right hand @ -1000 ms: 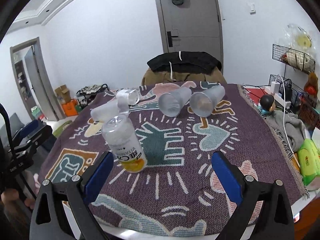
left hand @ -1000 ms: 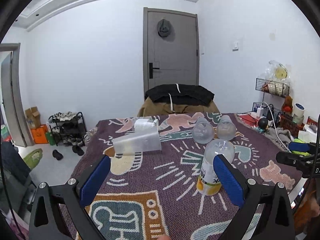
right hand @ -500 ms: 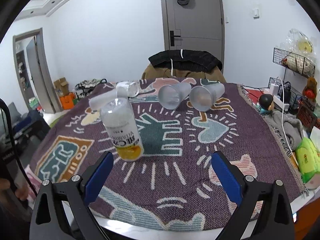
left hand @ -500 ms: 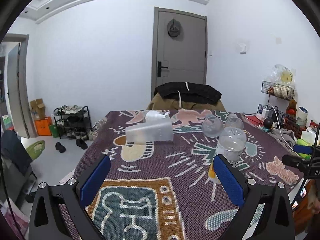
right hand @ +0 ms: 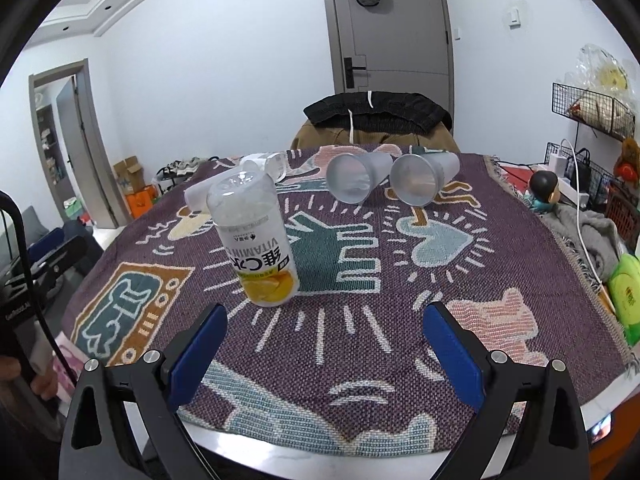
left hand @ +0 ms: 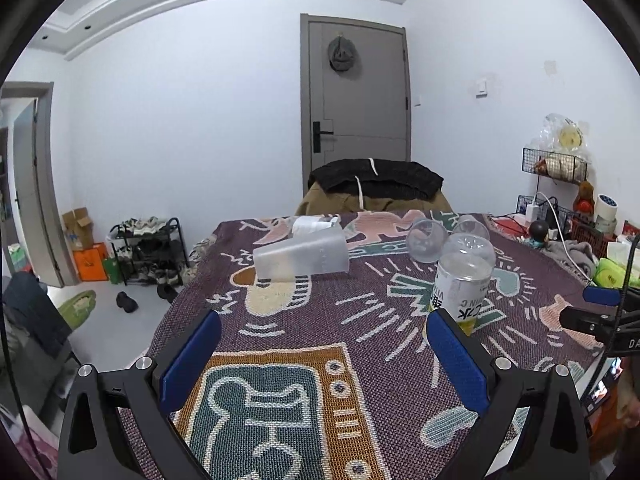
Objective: Flip cup upside down
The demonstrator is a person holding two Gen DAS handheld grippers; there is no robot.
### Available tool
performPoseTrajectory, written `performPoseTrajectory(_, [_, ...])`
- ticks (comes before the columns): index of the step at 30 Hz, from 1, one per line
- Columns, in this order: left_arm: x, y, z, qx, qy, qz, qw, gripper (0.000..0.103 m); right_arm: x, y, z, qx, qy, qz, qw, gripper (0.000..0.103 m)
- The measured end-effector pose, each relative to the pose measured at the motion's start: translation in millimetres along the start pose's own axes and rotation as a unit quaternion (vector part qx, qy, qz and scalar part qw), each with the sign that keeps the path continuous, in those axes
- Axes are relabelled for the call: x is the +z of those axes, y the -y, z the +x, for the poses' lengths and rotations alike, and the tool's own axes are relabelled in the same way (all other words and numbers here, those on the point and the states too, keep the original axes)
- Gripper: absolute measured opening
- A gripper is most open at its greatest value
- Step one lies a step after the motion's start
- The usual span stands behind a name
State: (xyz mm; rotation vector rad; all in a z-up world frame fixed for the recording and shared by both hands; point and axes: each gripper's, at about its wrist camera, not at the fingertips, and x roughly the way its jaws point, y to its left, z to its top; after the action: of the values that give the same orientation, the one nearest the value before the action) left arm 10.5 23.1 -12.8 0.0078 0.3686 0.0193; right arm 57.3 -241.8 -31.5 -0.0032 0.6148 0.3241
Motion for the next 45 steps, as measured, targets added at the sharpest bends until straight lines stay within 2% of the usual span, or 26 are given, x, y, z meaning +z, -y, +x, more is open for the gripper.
performPoseTrajectory(45, [-5.7, -0.5, 6.1, -0.002, -0.015, 0.003, 0.9999, 0.103, -2.3, -8.5, 0.4, 0.005, 0.003, -0.015, 1.000, 0.099])
